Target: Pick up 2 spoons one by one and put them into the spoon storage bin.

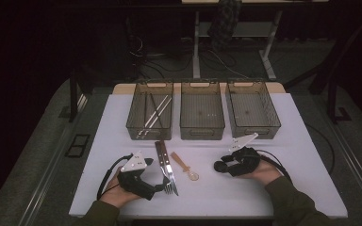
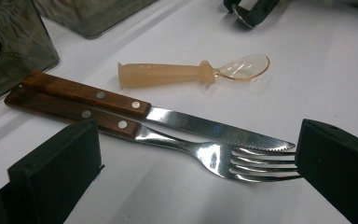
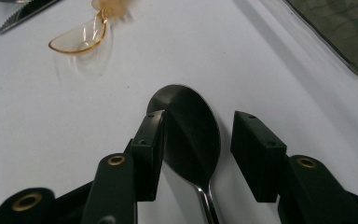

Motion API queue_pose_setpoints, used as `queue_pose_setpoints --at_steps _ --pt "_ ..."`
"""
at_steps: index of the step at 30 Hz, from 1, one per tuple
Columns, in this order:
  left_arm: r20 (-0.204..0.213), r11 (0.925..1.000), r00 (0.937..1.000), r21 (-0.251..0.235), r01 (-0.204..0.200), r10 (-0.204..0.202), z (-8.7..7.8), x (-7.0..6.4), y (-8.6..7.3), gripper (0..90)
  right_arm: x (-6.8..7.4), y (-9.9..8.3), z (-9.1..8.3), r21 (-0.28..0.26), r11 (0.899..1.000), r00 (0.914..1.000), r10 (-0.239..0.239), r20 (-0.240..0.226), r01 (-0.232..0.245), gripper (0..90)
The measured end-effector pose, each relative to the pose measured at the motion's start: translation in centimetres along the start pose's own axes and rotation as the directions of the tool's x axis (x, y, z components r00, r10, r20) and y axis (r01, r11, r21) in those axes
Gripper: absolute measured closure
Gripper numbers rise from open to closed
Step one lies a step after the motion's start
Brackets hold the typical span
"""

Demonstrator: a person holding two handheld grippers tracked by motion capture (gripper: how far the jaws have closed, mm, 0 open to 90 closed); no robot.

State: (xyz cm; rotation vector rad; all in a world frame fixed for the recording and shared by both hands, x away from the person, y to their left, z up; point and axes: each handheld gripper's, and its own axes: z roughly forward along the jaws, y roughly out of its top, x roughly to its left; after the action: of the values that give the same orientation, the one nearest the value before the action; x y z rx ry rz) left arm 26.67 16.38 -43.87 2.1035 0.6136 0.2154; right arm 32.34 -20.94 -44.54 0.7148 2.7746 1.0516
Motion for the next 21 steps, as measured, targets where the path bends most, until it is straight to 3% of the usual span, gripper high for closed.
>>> queue_pose_setpoints --at_steps 8,9,16,21 --pt "-0.001 1.0000 1.0000 0.004 -0.002 0.002 0.03 -0.03 0.00 0.0 0.33 -0.23 -0.22 0.013 0.998 0.9984 -0.056 -0.011 0.056 61.1" --pt "-0.001 1.0000 1.0000 0.004 -0.003 0.003 0.03 -0.02 0.00 0.0 0.33 -0.28 -0.24 0.017 0.996 0.9965 -0.083 -0.008 0.083 61.9" --pt "-0.004 1.0000 1.0000 0.003 -0.002 0.002 -0.01 -0.03 0.01 0.0 0.43 -0.28 -0.35 0.021 0.996 0.9957 -0.092 -0.011 0.092 66.3" --pt "-0.002 1.0000 1.0000 0.004 -0.003 0.003 0.00 -0.04 0.01 0.0 0.15 -0.38 -0.78 0.014 0.996 0.9959 -0.086 -0.026 0.087 77.2"
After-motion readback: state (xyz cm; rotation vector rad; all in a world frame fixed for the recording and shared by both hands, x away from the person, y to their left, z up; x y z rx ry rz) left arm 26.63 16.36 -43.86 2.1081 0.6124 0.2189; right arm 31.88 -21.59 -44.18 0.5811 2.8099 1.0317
